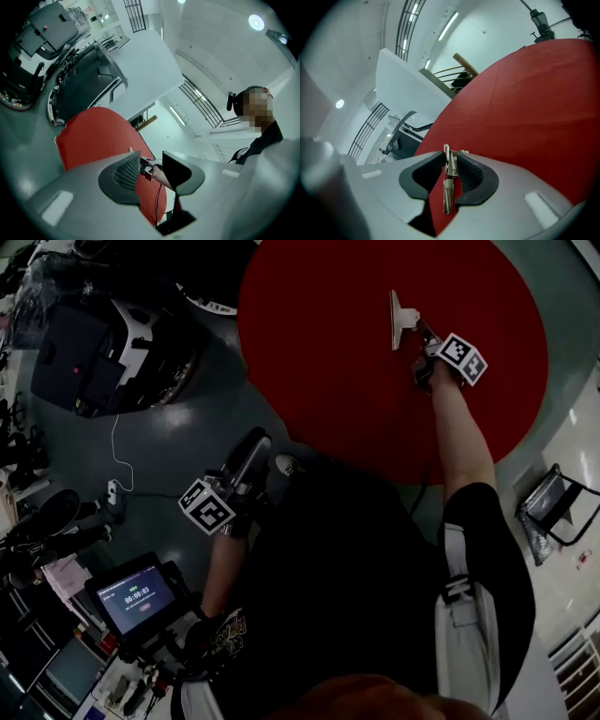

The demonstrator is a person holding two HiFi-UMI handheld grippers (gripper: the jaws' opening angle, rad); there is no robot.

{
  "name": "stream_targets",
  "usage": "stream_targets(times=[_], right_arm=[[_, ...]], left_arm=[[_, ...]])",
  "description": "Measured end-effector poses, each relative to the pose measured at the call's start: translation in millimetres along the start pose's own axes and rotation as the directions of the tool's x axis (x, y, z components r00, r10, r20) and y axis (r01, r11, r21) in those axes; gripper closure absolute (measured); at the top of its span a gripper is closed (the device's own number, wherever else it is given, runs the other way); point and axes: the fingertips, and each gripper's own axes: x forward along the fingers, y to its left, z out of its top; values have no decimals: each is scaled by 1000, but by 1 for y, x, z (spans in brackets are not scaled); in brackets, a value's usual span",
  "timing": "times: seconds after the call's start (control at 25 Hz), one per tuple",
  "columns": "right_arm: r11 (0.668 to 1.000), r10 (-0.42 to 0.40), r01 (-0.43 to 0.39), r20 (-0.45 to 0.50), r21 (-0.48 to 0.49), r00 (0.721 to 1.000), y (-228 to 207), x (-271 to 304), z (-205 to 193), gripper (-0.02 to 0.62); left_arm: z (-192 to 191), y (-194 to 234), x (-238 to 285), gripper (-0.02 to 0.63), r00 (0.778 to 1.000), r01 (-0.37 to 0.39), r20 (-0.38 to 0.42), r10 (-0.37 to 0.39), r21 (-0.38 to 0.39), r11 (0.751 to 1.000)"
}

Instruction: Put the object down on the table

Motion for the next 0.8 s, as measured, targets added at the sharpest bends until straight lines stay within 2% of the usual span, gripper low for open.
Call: stream_targets(times=[0.16,0.36,0.52,0.68,0.8], right_arm=[[997,29,-33,-62,-75,998,14,1,1,499],[988,21,-45,-160,-146,987,20,8,-10,522],[990,63,-86,-195,-109,979,23,13,-15,540],[993,112,-119,-190,-25,975,20,11,-17,569],[990,136,-139,-177,-3,975,21,4,-20,572]], left_arm=[[-1,-2,4,448,1000,-16,-6,16,-30,999],[-2,-12,16,448,1000,0,-28,-1,-30,1000],[-3,-11,18,448,999,-1,-37,0,-35,999],[-7,-10,19,448,998,-13,-58,10,-42,999],[-10,-8,19,448,998,-13,-62,10,-55,998]])
